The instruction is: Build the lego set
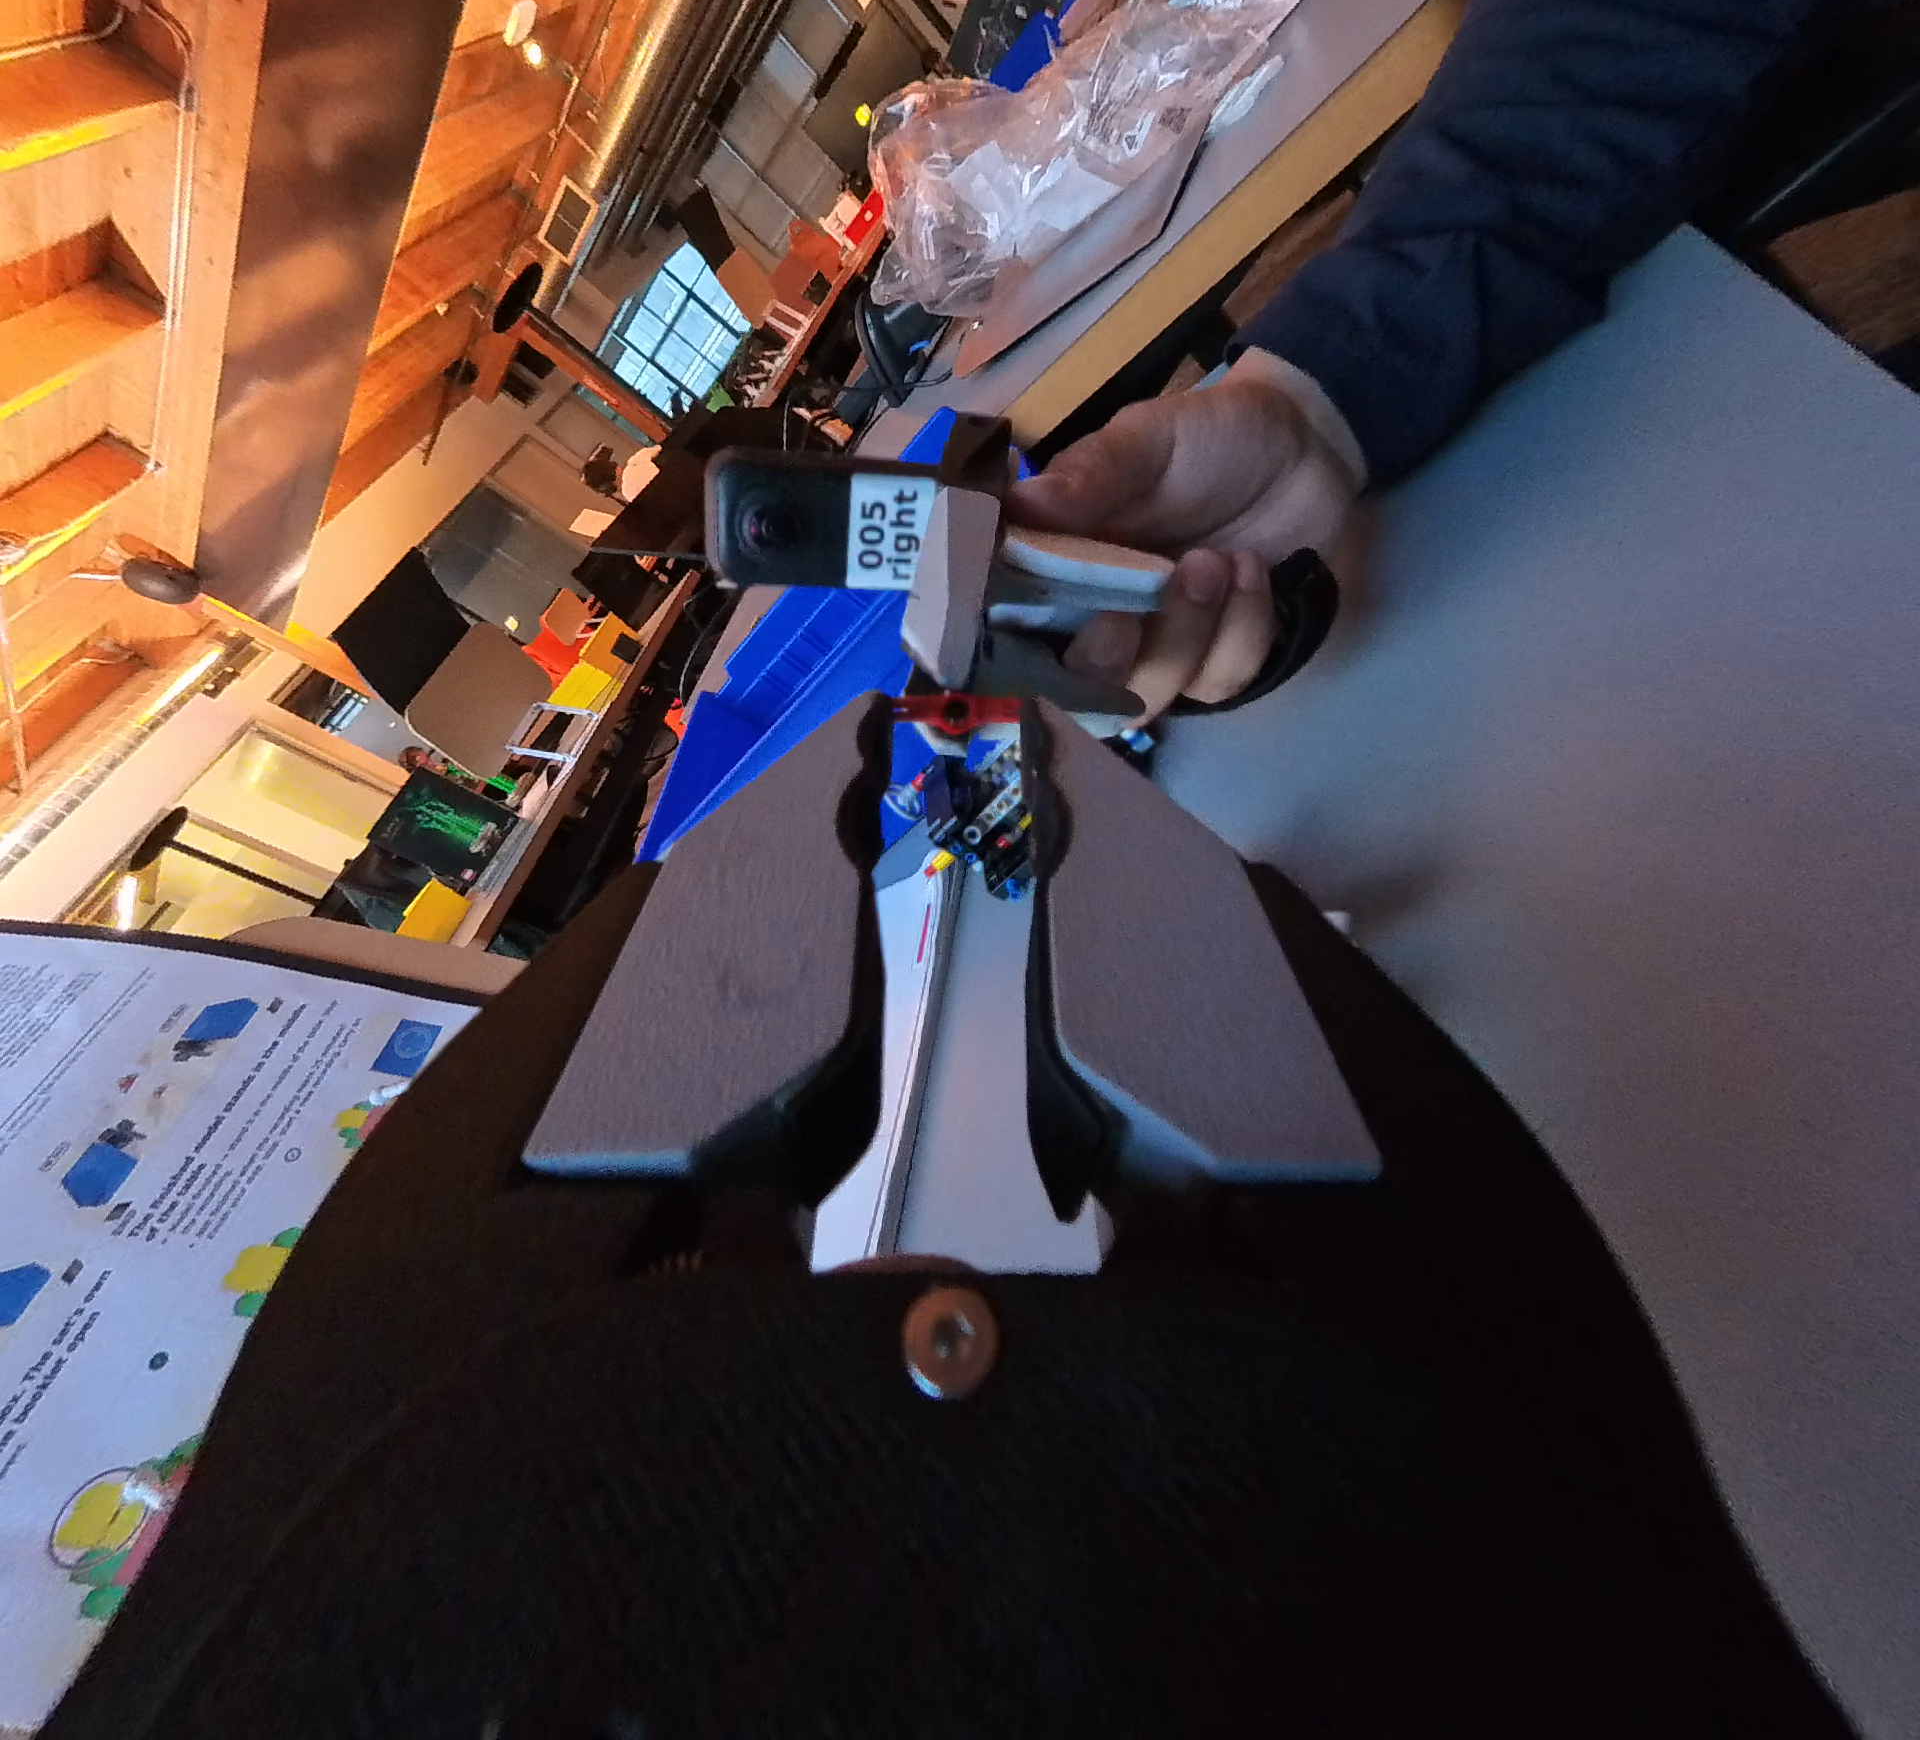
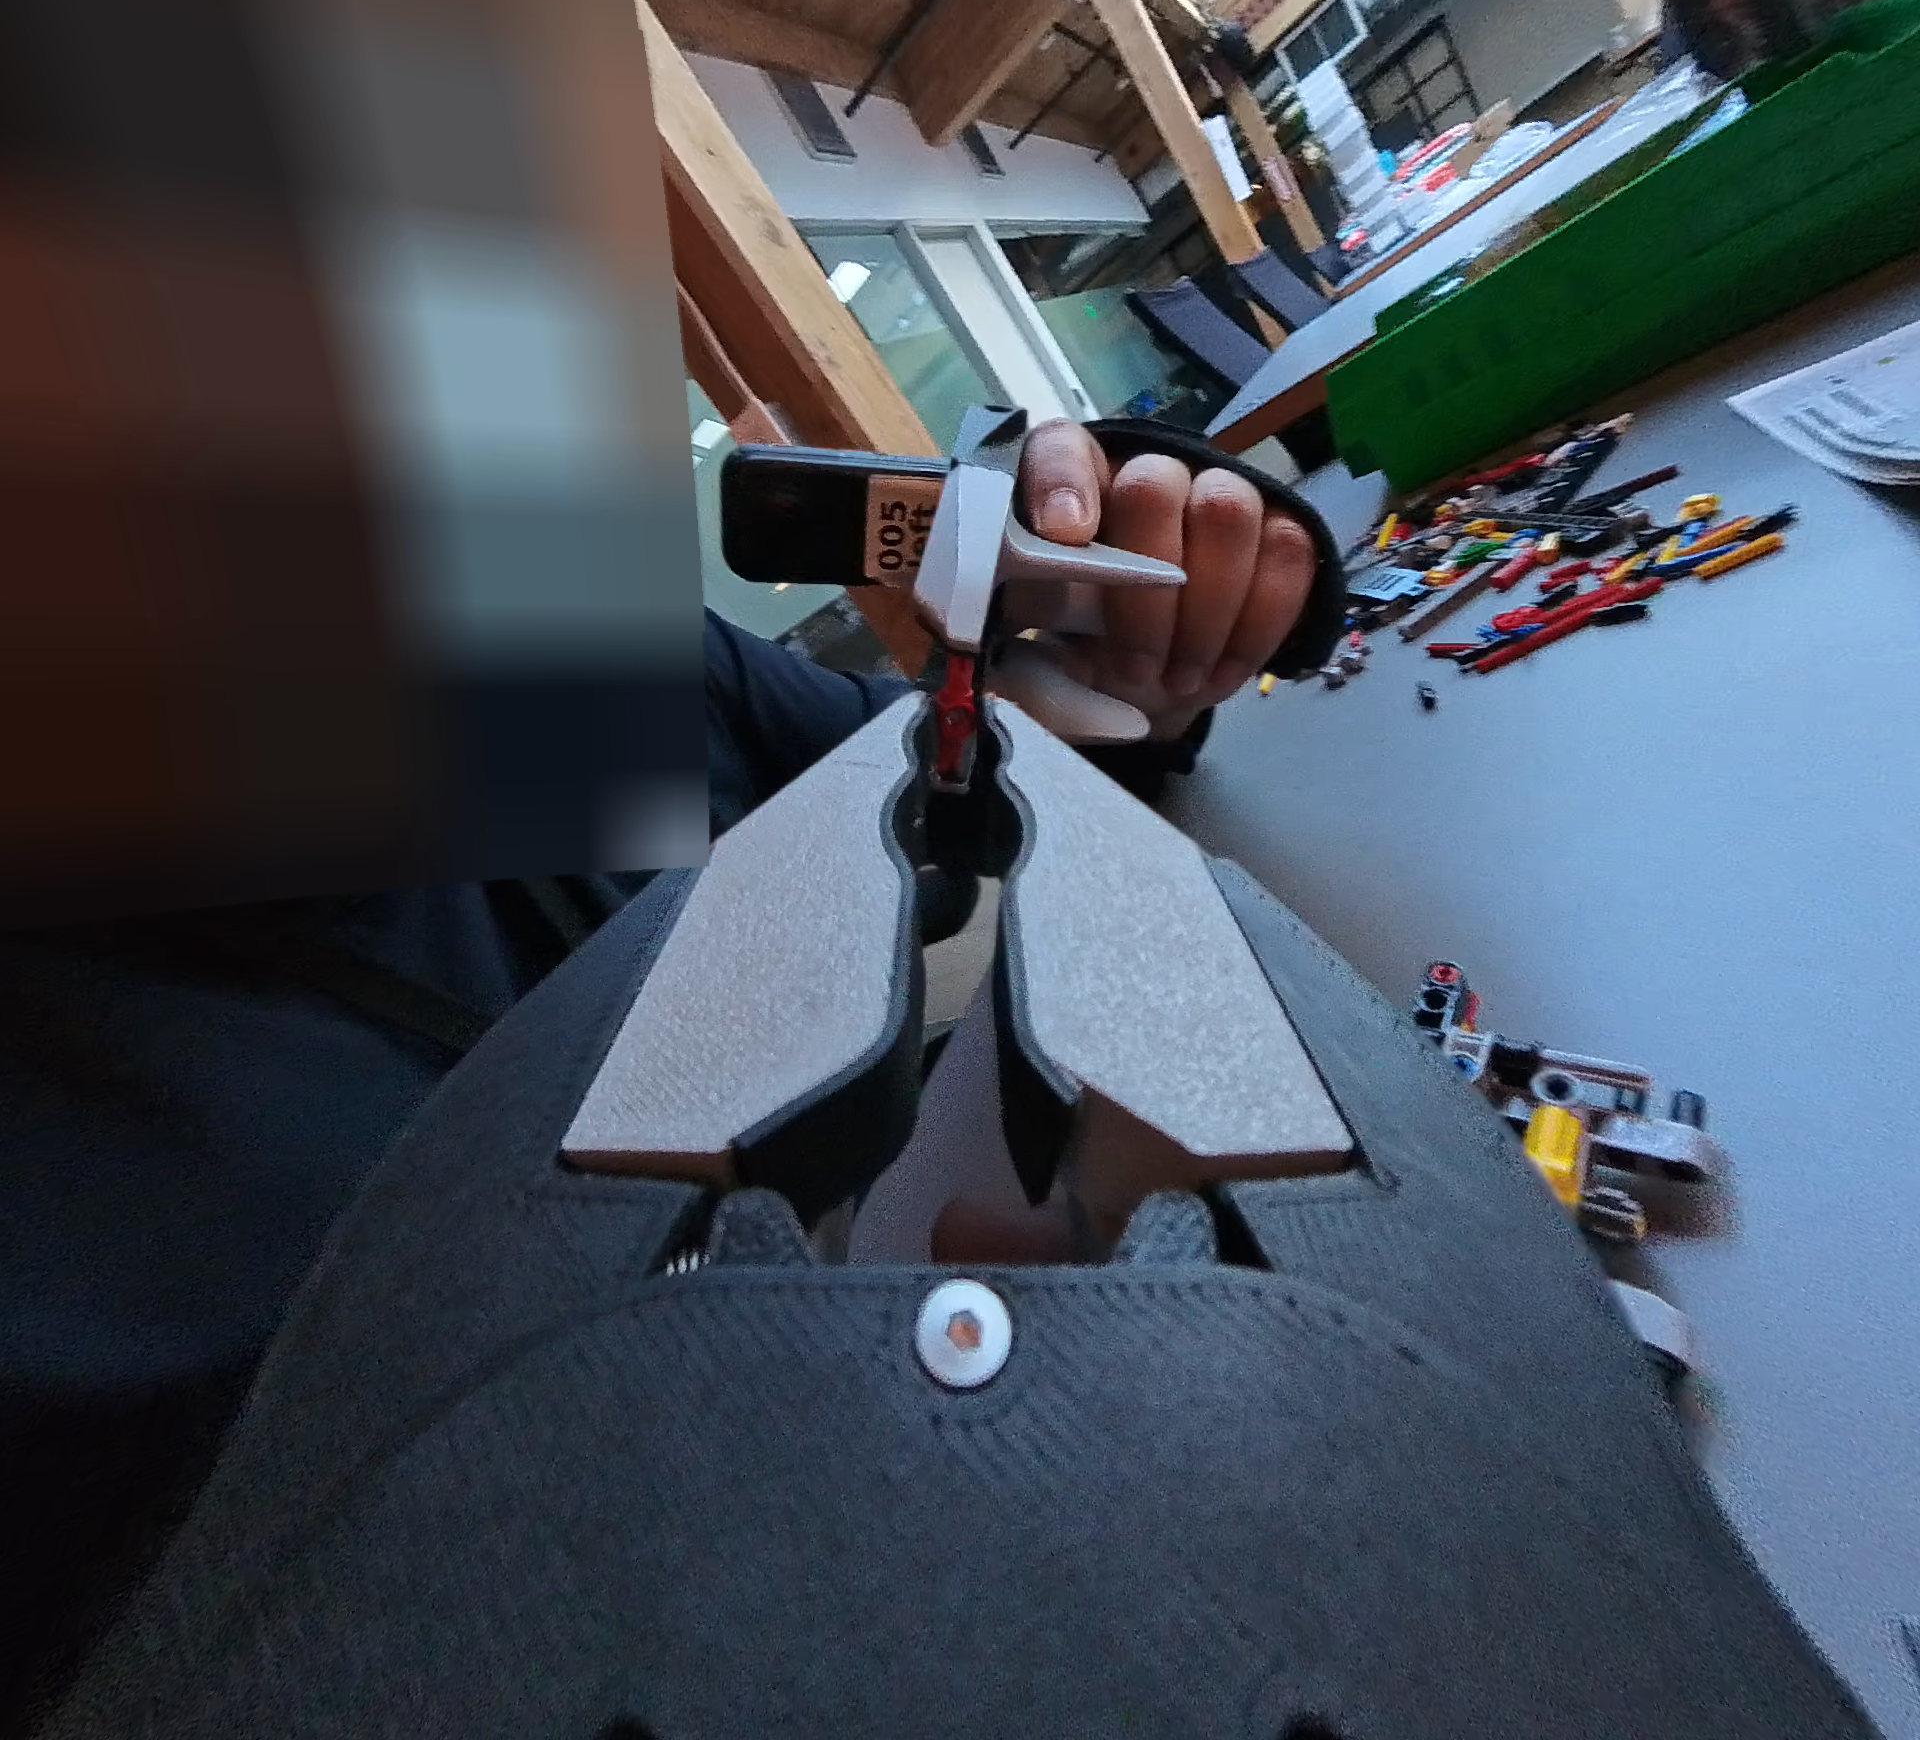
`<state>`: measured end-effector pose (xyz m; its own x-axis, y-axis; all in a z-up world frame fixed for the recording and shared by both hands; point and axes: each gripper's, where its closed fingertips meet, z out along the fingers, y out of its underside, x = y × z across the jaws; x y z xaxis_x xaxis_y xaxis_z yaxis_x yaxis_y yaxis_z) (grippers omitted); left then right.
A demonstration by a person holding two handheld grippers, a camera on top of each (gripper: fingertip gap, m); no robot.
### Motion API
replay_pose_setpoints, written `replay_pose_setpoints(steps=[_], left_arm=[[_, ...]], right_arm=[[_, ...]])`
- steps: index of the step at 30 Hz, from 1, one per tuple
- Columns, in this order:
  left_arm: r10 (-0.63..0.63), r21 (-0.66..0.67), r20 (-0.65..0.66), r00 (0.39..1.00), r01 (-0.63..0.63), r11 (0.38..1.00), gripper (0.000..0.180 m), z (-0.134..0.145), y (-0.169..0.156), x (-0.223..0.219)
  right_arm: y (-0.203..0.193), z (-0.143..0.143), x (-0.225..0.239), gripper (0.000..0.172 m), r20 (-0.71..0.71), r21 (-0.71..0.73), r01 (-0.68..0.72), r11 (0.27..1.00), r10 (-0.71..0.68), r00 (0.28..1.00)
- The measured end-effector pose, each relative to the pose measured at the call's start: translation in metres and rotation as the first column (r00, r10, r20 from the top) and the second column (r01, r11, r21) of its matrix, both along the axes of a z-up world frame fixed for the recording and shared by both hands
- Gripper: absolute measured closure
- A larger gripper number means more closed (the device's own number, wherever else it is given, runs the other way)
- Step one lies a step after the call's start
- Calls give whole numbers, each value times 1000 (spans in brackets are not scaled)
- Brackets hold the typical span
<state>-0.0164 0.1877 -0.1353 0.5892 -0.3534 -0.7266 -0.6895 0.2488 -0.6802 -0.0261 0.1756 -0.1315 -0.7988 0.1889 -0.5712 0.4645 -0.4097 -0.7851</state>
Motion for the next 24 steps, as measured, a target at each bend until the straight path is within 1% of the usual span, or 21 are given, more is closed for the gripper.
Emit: replay_pose_setpoints(steps=[7, 10, 12, 14, 16, 19, 21, 24], left_arm=[[13, -69, 25, 1000, -11, 998, 158, -10, 3, -6], [-2, -118, 47, 999, 7, 993, 153, -16, 3, -6], [3, -177, 61, 998, 8, 984, 143, -25, 5, -9], [16, -211, 69, 997, -1, 977, 142, -32, 7, -13], [23, -233, 83, 996, -3, 972, 142, -37, 9, -17], [53, -301, 78, 996, -27, 953, 148, -51, 13, -25], [76, -359, 63, 995, -48, 932, 151, -64, 15, -30], [80, -442, 57, 995, -46, 896, 155, -80, 16, -29]], right_arm=[[3, -10, -6, 167, -6, 97, 70, 993, -70, 998], [4, -13, -8, 168, -21, 145, 99, 984, -97, 995], [5, -13, -7, 168, -40, 180, 107, 978, -102, 994], [8, -15, -7, 168, -65, 232, 139, 963, -127, 990], [13, -19, -8, 168, -89, 300, 181, 936, -162, 983], [19, -34, -11, 168, -122, 423, 231, 876, -198, 973], [20, -44, -11, 168, -135, 501, 244, 830, -204, 970], [23, -57, -11, 168, -158, 614, 254, 747, -199, 967]])
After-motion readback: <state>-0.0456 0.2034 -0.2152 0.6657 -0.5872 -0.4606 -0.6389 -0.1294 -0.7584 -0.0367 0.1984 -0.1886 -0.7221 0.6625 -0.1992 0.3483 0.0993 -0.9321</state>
